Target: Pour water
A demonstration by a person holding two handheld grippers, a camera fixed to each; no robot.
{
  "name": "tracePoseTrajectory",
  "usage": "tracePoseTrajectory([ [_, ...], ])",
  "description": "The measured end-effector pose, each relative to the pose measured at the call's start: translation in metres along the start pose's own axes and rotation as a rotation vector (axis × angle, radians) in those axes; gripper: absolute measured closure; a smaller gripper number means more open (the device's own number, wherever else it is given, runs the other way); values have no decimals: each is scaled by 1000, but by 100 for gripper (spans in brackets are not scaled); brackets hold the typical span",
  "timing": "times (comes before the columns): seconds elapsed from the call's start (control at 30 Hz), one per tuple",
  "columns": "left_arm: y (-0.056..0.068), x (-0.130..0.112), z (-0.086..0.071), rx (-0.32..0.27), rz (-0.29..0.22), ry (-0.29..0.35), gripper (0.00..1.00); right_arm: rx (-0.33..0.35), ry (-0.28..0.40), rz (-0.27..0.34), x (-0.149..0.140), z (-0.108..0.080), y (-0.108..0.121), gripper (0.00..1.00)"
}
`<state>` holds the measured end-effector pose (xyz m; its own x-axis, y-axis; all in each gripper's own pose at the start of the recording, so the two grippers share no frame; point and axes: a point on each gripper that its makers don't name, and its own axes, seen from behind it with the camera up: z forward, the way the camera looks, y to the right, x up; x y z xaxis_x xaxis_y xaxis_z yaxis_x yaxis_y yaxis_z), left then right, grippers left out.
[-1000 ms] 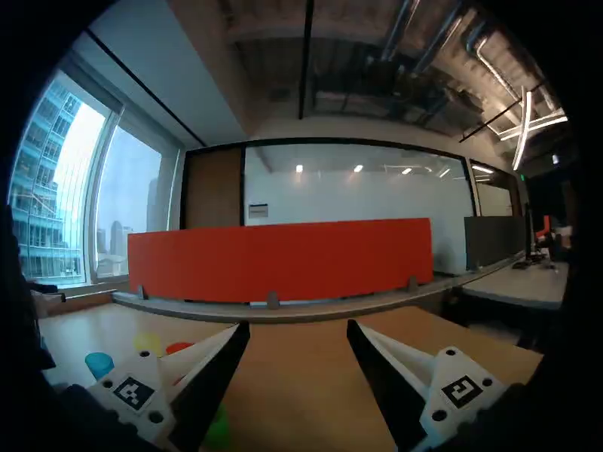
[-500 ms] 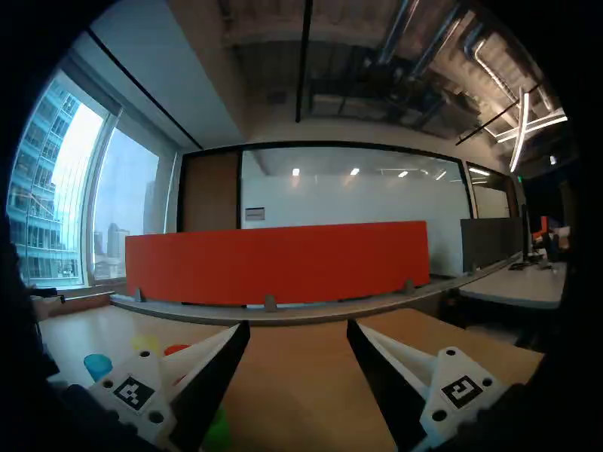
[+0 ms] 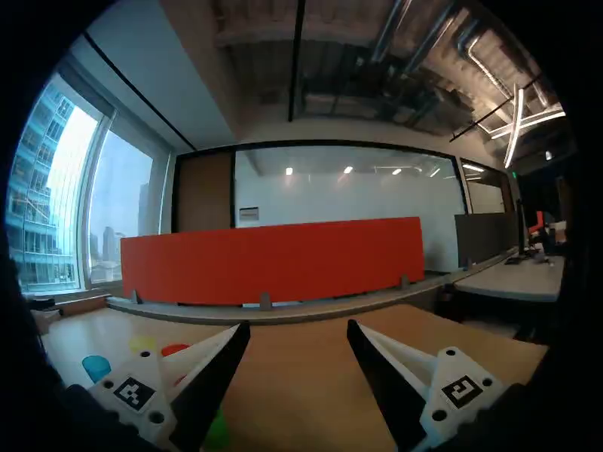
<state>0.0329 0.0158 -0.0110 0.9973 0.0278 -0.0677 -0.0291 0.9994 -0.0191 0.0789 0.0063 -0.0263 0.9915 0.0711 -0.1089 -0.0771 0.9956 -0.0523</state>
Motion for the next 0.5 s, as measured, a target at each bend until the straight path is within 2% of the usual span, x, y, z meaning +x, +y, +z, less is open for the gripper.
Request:
tracePoseTrajectory([
  [0.5, -11, -16, 3, 24, -11, -12, 0, 8, 8, 13, 8, 0, -6, 1],
])
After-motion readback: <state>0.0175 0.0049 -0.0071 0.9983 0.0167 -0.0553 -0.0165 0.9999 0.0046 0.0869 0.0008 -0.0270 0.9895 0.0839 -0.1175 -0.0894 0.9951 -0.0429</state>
